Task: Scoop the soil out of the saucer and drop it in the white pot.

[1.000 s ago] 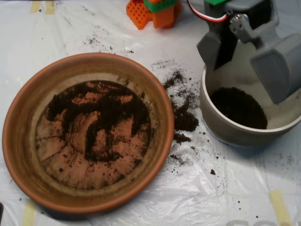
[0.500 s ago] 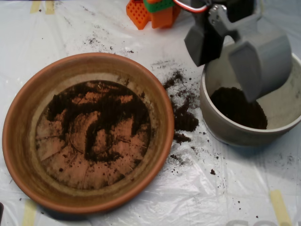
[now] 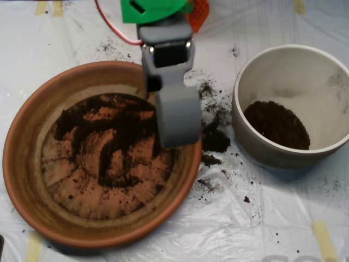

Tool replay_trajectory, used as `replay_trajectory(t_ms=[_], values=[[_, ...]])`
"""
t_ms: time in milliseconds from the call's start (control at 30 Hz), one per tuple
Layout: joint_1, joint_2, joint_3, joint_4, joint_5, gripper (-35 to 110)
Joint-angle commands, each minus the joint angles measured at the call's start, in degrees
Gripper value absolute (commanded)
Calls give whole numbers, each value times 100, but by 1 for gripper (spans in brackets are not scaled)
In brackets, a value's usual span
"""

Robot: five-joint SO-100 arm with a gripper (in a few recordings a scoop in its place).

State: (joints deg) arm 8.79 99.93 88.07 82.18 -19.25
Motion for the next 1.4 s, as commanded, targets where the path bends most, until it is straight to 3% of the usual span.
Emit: replay_trajectory(t_ms=[0, 467, 1000, 1300, 1367], values=[[396, 589, 773, -633, -492, 42], [1002, 334, 3094, -2101, -2101, 41], [606, -360, 3278, -2971, -1670, 35], [167, -650, 2997, -2830, -1758, 36], [132, -756, 2936, -2786, -1758, 29]])
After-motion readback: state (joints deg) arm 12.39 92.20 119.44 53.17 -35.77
